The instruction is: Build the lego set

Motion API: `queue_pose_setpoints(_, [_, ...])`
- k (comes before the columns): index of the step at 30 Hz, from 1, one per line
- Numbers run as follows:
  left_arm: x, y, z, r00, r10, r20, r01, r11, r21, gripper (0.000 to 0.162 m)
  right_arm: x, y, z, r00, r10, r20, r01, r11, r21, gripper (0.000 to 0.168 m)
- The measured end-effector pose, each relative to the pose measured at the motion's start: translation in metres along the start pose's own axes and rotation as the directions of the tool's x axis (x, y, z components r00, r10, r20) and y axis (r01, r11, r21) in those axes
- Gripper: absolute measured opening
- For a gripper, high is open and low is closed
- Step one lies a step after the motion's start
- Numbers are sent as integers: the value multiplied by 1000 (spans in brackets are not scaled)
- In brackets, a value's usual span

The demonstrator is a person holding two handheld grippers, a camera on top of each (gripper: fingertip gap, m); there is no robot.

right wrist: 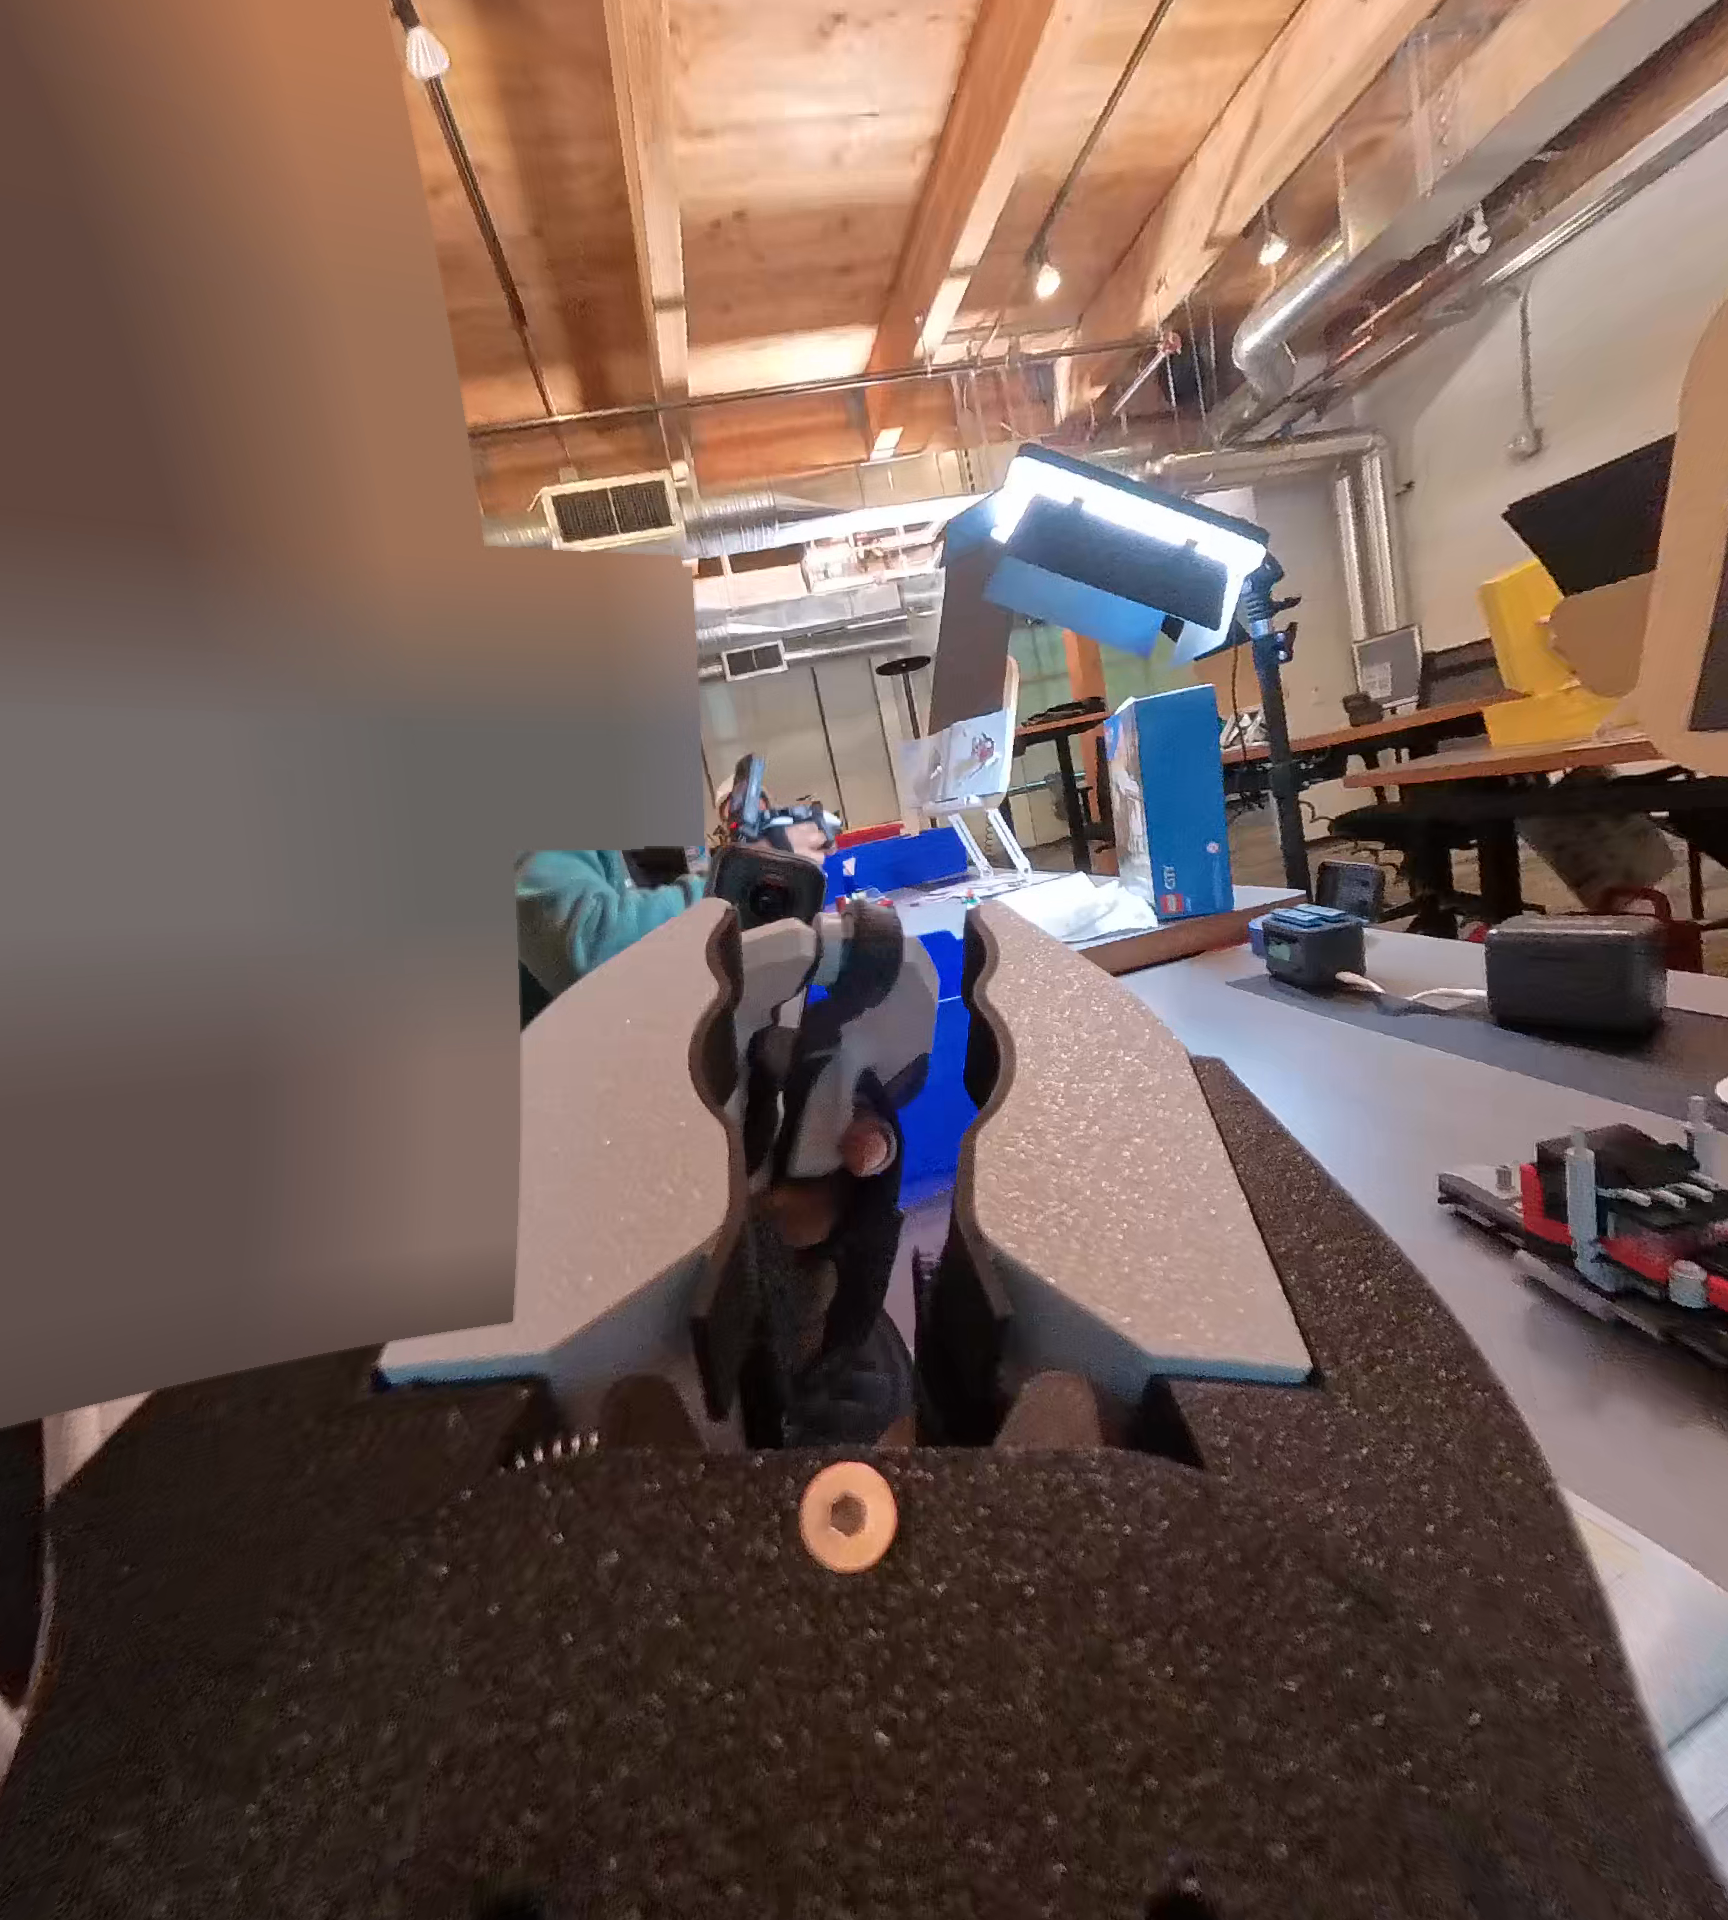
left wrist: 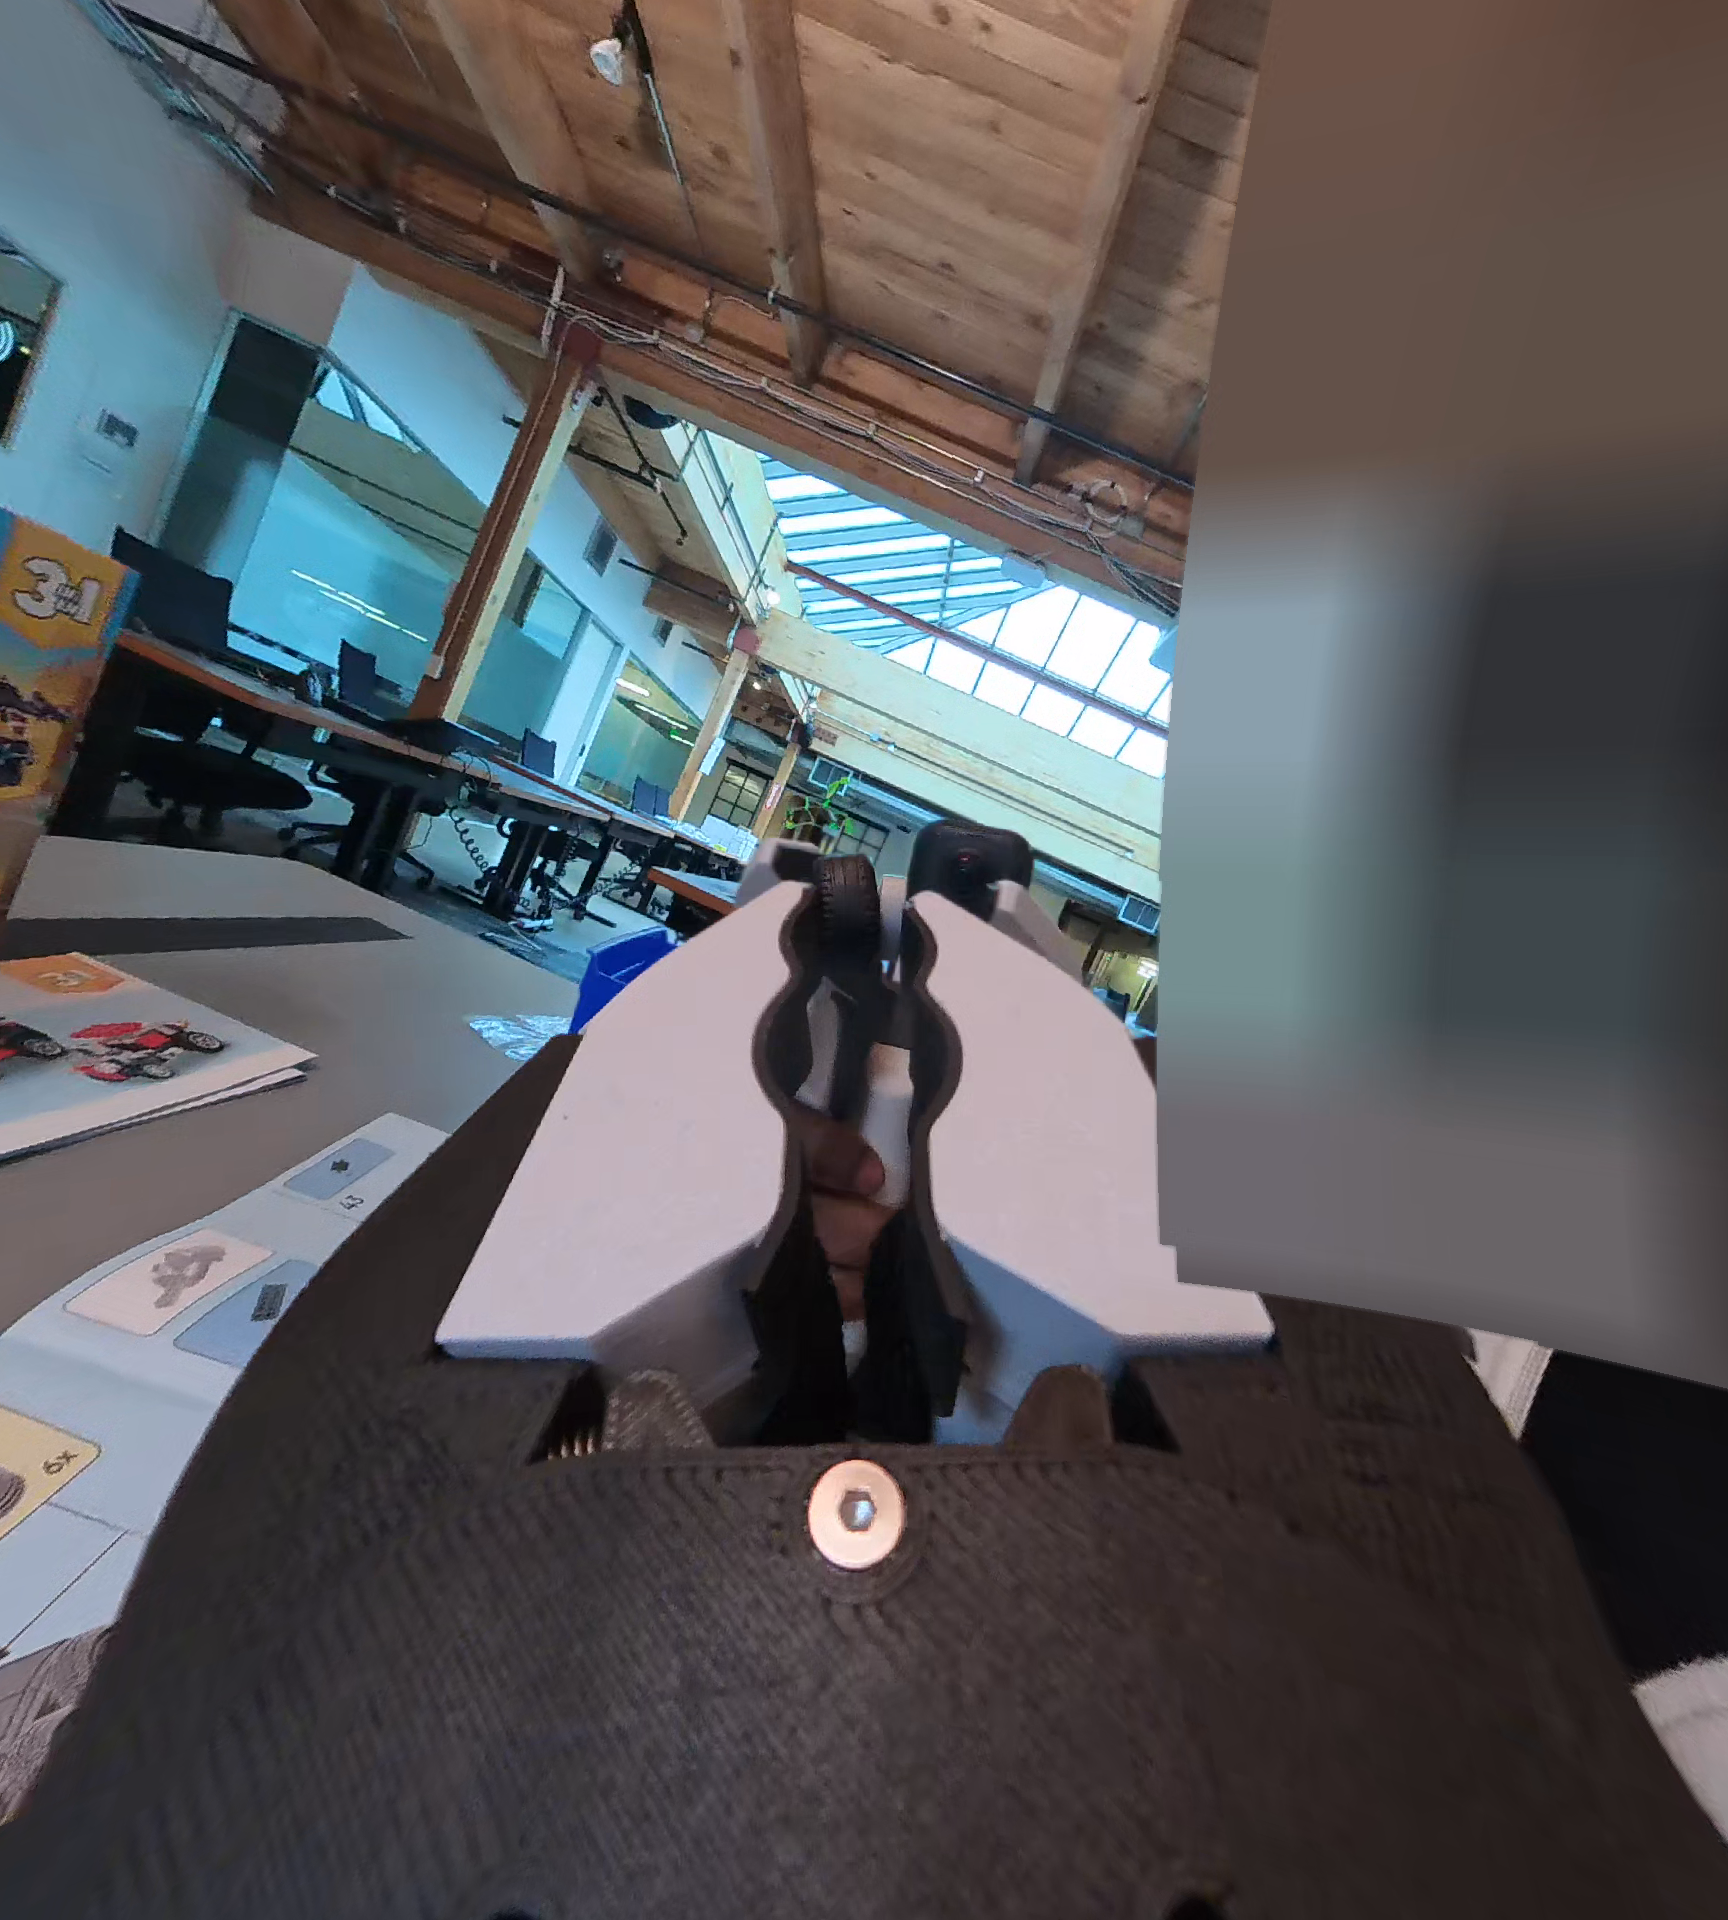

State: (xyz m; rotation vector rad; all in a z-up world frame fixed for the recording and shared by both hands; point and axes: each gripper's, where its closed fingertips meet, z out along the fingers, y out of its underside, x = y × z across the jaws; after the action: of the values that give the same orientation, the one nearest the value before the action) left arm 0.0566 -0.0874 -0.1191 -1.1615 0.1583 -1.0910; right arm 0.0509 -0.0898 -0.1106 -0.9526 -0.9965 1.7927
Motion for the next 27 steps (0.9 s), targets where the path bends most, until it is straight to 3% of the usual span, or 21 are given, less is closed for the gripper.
queue_pose_setpoints(6, [16, 0, 2, 998, 10, -67, -8, 1000, 25, 15, -17, 7, 8, 998, 6, 62, -4, 1000, -20, 34])
queue_pose_setpoints(16, [30, -3, -1, 988, 33, -148, -26, 999, 46, 15, -30, -2, 8, 995, -101, 23, 101, 995, 3, 23])
queue_pose_setpoints(21, [29, 9, -2, 987, 82, -141, -93, 993, -73, 14, -27, 2, -1, 999, 24, 46, -21, 998, -59, 14])
queue_pose_setpoints(27, [29, 19, -2, 989, 17, -145, -42, 985, -170, 15, -27, 7, -9, 989, 76, 130, -59, 990, -130, 14])
